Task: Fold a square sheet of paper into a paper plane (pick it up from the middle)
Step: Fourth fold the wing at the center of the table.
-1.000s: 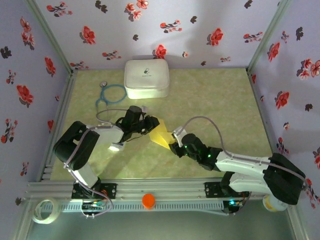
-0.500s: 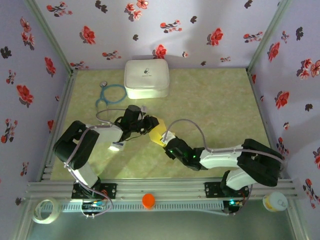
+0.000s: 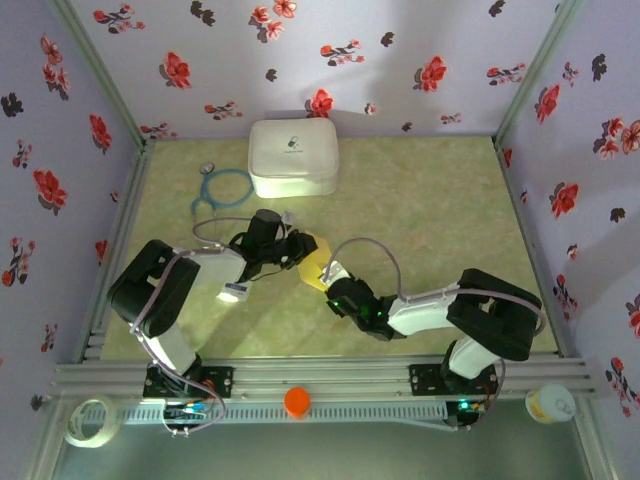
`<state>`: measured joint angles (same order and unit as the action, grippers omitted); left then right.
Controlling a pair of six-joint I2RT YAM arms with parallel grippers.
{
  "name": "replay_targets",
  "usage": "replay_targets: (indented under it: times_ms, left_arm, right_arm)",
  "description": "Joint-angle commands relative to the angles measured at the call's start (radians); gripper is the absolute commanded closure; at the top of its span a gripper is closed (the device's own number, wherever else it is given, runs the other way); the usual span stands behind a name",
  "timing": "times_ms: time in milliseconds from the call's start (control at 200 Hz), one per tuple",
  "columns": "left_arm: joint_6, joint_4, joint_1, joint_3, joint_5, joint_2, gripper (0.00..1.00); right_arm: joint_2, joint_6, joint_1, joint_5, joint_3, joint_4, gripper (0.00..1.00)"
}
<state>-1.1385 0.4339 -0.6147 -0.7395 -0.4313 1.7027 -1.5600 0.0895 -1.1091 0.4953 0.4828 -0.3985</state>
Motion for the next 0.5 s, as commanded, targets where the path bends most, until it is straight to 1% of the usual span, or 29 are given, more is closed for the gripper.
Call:
replay_targets:
  times_ms: [0,75,190,360,495]
  left_arm:
    - [0.018,0.006,0.009,-0.017,-0.017,0.003,0.83]
    - [0.018,0.007,0.009,-0.014,-0.017,0.003,0.84]
    - [0.017,0.007,0.009,-0.014,-0.017,0.003,0.87]
    - [0.013,0.009,0.010,-0.015,-0.017,0.006,0.90]
    - [0.010,0.012,0.012,-0.009,-0.013,0.003,0.92]
  right_arm:
    - [-0.015,0.032,-0.008,0.021,0.017,-0.037,0.68]
    - [-0.014,0.041,-0.009,0.012,0.013,-0.040,0.70]
    - [-0.005,0.052,-0.008,-0.007,0.000,-0.046,0.73]
    - [0.001,0.054,-0.008,-0.016,-0.007,-0.048,0.75]
    - [-0.009,0.057,-0.007,-0.031,-0.004,-0.046,0.78]
